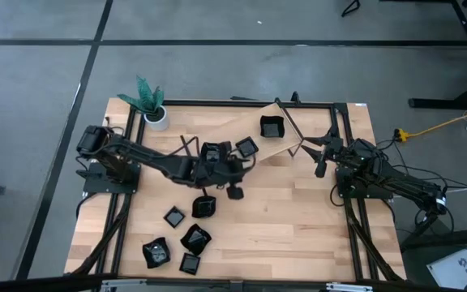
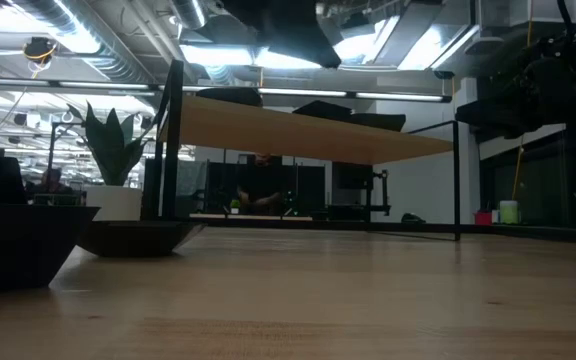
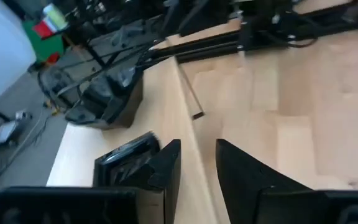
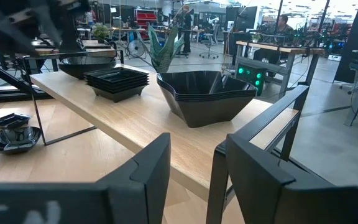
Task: Pick & Place Mini shaped plates
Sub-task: Stack the black square plate on top of the black square plate on the shelf
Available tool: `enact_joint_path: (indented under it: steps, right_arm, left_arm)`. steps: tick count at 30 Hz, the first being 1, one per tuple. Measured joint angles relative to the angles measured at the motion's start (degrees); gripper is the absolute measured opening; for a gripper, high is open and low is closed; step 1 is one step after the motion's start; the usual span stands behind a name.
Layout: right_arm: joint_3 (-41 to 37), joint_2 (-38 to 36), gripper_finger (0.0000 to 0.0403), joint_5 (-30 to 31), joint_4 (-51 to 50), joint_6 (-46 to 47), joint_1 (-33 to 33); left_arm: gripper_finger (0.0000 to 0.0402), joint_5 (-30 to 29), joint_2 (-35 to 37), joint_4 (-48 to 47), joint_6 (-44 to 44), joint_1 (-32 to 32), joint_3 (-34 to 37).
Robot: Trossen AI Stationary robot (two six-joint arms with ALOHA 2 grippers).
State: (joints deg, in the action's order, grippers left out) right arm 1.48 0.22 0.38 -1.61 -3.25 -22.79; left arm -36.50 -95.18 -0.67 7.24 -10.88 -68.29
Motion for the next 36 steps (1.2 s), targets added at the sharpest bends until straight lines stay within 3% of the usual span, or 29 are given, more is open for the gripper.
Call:
enact_joint_path:
  steps: [8,13,27,36]
  right_arm:
    - [0.0,0.0,0.0154,0.0,0.0,0.0,0.0]
    - [0.0,0.0,0.0154,0.0,0.0,0.0,0.0]
    - [0.0,0.0,0.0154,0.0,0.0,0.0,0.0]
    - [0.0,0.0,0.0154,0.0,0.0,0.0,0.0]
  left_arm:
    - [0.0093,0.2,0.0,-3.3,3.5,-6.5,0.0]
    - [0.0093,0.9,0.9,-10.3,0.2,-10.7,0.0]
    - [0.0088,23.1,4.9,-35.6,-30.8,-18.3,0.0]
    - [0.0088,27.0,4.9,-44.8,-50.8,-25.1,0.0]
